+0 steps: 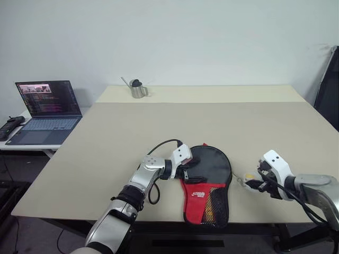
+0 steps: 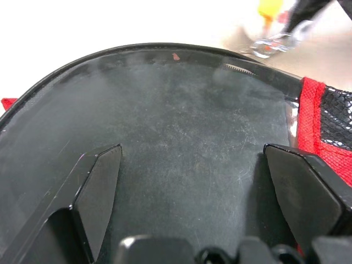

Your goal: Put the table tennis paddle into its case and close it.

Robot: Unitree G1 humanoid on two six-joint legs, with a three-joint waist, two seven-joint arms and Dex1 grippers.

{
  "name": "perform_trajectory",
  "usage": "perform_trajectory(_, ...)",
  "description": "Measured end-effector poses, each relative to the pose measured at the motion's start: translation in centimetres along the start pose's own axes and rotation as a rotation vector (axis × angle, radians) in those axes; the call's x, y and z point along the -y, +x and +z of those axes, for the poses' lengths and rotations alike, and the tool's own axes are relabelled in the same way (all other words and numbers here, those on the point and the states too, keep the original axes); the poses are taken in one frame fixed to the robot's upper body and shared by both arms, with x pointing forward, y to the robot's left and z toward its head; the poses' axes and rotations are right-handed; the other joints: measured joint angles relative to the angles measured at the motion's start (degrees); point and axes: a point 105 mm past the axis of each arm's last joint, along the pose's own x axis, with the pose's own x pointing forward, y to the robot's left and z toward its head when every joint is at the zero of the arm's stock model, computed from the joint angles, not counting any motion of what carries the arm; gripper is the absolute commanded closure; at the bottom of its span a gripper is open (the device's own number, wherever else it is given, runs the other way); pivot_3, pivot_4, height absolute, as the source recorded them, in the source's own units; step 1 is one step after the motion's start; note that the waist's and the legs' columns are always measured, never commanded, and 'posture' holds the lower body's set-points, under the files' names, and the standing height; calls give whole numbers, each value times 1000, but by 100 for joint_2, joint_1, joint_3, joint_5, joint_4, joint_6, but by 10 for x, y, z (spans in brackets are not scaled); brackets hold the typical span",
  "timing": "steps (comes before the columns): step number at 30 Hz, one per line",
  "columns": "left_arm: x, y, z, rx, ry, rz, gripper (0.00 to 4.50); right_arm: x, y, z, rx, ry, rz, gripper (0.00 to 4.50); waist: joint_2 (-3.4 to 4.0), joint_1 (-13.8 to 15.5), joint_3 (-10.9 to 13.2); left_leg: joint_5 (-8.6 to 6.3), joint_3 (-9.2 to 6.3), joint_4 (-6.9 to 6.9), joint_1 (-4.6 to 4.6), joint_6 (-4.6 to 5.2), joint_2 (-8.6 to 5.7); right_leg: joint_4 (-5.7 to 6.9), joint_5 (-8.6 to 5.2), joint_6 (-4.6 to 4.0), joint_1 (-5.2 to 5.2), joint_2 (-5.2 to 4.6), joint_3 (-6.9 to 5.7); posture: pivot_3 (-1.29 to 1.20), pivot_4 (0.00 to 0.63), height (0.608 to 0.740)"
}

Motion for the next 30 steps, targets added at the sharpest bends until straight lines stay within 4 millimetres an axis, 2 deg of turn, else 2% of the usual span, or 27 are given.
perform_trajectory(6,3,5,2,0,10,-13,0,-30,-13,-16,-40,-13,138,3954,-16,81,8,-6,3,1,0,7,-4,-6,-8,14,7,-9,-4,0,150,740)
perform_trajectory(19,13,18,8,20,29,-65,0,-44,-35,-35,-65,24,219,3964,-34,233,16,-29,3,3,-8,33,-48,-25,-32,51,17,-56,-13,0,150,740)
perform_trajectory(30,18,22,9,23,41,-93,0,-79,-26,-52,-76,50,313,3976,-57,264,12,-36,-6,5,-7,46,-105,-27,-57,88,17,-111,-16,0,150,740)
